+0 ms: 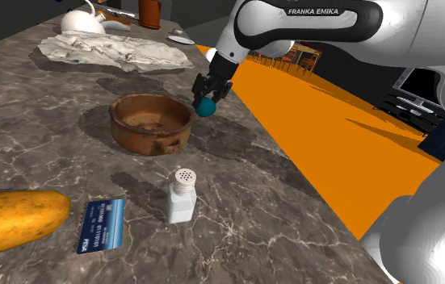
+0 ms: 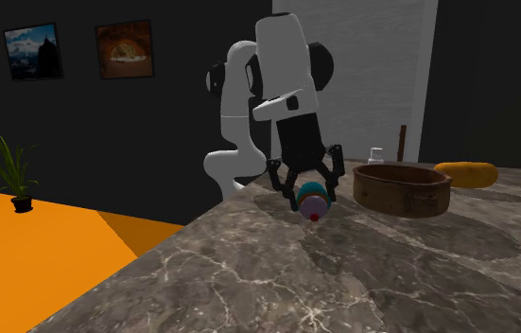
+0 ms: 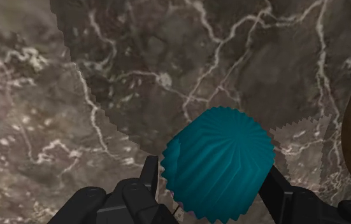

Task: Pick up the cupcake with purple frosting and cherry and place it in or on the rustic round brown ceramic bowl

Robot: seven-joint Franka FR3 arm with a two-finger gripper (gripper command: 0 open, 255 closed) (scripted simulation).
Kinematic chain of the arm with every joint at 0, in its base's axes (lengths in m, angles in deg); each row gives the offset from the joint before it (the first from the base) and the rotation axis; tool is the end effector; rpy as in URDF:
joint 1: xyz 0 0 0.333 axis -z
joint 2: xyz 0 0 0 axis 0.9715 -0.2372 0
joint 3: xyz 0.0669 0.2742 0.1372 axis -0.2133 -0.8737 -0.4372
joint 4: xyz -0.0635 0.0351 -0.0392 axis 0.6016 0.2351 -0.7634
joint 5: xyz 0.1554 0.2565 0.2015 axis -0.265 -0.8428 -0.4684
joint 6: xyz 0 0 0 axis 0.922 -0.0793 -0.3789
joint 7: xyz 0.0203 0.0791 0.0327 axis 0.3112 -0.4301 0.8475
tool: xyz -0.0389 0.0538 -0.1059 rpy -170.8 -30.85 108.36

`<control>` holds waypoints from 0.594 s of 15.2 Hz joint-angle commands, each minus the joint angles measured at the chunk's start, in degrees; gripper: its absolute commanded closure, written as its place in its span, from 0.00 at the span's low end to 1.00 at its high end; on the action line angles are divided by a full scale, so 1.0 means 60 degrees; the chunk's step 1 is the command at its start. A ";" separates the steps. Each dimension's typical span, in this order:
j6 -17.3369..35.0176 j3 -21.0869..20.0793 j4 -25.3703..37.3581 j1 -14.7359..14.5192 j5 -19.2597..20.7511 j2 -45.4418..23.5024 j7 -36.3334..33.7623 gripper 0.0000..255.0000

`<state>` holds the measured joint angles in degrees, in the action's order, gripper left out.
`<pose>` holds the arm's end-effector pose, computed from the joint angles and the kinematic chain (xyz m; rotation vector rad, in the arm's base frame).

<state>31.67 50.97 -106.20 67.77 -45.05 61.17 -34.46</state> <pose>0.5431 0.1652 0.5228 -2.9203 -0.2038 -0.2007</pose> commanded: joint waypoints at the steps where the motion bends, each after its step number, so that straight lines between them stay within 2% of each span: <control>1: 0.0000 0.0001 -0.0002 0.0001 0.0001 0.0000 0.0000 1.00; 7: 0.0000 0.0001 0.0002 0.0001 0.0001 -0.0004 0.0000 1.00; 9: -0.0248 0.0005 0.0237 0.0005 0.0019 0.0012 -0.0043 1.00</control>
<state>30.65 50.99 -105.13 67.80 -44.97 61.11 -34.62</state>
